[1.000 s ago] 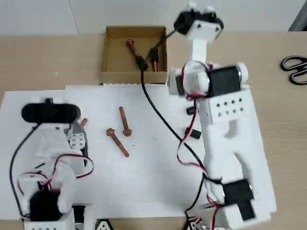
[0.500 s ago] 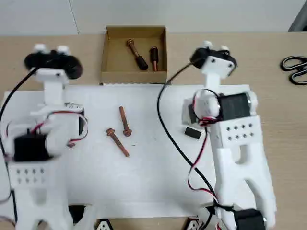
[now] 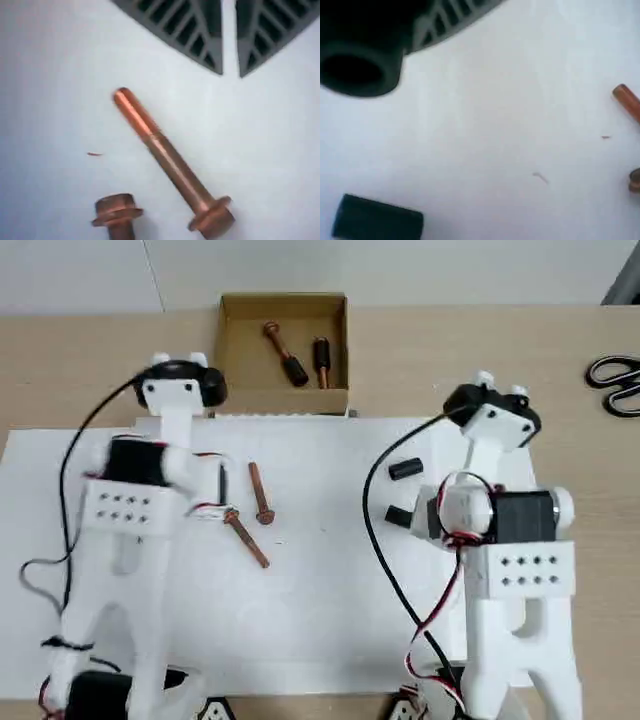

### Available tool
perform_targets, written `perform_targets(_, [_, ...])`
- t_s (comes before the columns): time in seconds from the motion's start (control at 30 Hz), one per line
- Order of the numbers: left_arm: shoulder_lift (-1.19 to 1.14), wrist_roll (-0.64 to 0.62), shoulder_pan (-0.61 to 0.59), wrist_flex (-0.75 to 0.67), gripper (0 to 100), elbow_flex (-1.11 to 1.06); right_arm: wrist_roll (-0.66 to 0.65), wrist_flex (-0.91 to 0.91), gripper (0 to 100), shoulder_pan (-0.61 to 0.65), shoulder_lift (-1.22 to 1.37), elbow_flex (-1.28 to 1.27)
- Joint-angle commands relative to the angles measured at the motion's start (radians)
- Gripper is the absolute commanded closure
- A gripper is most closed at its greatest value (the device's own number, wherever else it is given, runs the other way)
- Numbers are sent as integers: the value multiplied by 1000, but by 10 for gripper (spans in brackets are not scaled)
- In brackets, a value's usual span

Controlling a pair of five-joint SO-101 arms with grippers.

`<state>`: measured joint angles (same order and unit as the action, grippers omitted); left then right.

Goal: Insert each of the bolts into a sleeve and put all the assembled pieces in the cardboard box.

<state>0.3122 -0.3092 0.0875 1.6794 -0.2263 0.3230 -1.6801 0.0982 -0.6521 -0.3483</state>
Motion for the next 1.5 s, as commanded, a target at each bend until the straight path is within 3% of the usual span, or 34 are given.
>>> perform_targets(0.0, [-35,-135,52,15,994,47,9,39,995,-19,-68,-21])
perform_targets(0.47, [-149,-626,78,9,994,10,11,48,995,-19,-176,-46])
perform_targets(0.73, [-301,-626,78,-55,993,13,12,48,995,-19,-177,-46])
perform_targets(1.23, [-316,-621,78,-112,991,12,12,48,995,-21,-203,-46])
perform_targets(1.47, [-316,-621,78,-112,864,12,12,44,995,-21,-208,-46])
